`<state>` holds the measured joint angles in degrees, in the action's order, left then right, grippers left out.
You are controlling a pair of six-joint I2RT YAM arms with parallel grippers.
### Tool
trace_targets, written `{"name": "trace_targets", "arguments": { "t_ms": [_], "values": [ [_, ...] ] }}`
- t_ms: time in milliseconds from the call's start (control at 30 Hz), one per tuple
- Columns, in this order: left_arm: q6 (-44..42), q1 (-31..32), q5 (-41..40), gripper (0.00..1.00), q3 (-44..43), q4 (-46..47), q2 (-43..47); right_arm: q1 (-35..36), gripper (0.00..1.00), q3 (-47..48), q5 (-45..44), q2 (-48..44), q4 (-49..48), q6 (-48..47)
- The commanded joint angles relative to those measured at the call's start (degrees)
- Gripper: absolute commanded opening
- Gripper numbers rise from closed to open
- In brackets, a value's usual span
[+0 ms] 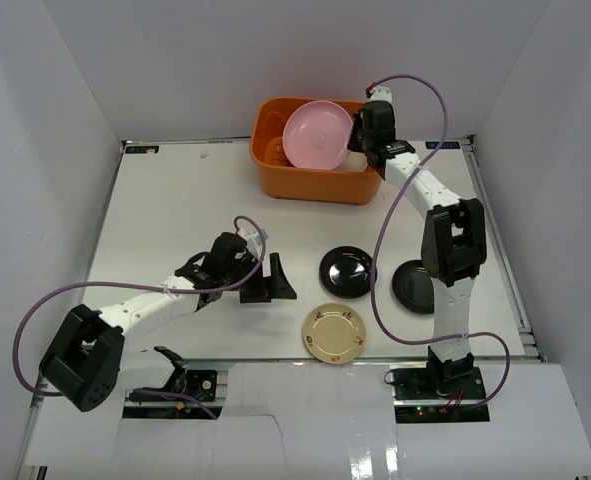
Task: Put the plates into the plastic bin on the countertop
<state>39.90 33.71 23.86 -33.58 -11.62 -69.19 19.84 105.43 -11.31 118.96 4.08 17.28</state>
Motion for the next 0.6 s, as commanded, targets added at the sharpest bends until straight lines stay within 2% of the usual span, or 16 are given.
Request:
{"name": "trace_targets", "arguments": {
  "t_ms": [0,67,200,233,333,400,467,533,567],
  "values": [
    [-0.4,3.7,1.4,0.98,-2.7,4.1,-3.6,-0.2,0.08,4.7,-3.0,1.5,2.1,-1.5],
    [-0.8,6.3,1.1,0.98,-3.8,5.4,-5.8,-0.2,0.12,4.2,-3.7,2.0,2.0,-1.5],
    [-2.5,9.6,0.2,0.98,-5.8,5.4,-11.5,-0.3,0.44,4.8,-2.2,1.8,3.1,-1.5],
    [-2.7,10.0,0.2,0.98,-6.1,5.4,-13.2,-0.2,0.55,5.6,-1.1,1.4,3.7,-1.6],
    [-3.7,11.4,0.8,0.94,-6.6,5.5,-15.7,-0.2,0.69,4.4,0.2,-3.1,5.1,-2.2],
    [-4.8,12.4,2.0,0.9,-7.1,5.4,-16.7,-0.3,0.71,0.9,3.1,-9.0,4.9,-2.0],
    [-5.4,13.2,3.1,0.84,-7.4,5.4,-18.3,-0.3,0.69,-9.1,8.3,-14.3,3.4,-1.2],
    [-6.0,13.6,5.1,0.8,-7.7,5.3,-19.3,-0.3,0.58,-19.3,13.4,-23.9,-2.2,1.8],
    [-6.1,13.9,5.5,0.76,-7.7,5.3,-20.2,-0.3,0.53,-30.8,14.7,-30.4,-4.8,2.8]
  ]
}}
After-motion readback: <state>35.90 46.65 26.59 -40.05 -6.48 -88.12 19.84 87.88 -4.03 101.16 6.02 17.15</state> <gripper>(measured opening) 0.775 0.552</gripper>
